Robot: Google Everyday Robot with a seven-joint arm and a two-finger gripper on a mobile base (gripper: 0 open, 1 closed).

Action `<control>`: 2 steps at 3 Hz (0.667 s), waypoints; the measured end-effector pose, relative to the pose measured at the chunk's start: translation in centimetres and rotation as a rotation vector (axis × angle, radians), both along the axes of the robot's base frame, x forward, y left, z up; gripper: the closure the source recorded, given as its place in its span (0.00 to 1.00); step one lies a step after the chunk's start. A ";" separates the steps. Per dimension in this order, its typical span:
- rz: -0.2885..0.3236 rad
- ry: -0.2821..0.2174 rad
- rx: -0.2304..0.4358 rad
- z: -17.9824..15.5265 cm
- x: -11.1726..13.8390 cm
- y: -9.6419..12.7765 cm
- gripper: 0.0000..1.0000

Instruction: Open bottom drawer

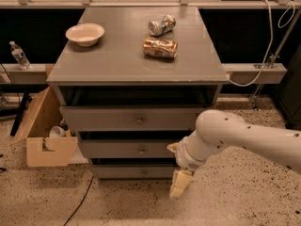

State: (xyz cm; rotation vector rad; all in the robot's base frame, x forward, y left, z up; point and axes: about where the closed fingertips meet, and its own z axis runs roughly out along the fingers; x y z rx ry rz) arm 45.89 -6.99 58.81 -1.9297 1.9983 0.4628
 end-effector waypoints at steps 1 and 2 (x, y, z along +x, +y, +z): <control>-0.018 0.005 -0.008 -6.4 0.9 -0.7 0.00; -0.061 -0.009 0.010 -14.1 2.3 -0.8 0.00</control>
Offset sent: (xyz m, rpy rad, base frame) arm 0.0472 -0.0151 -0.2098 0.0091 -0.0483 -0.1041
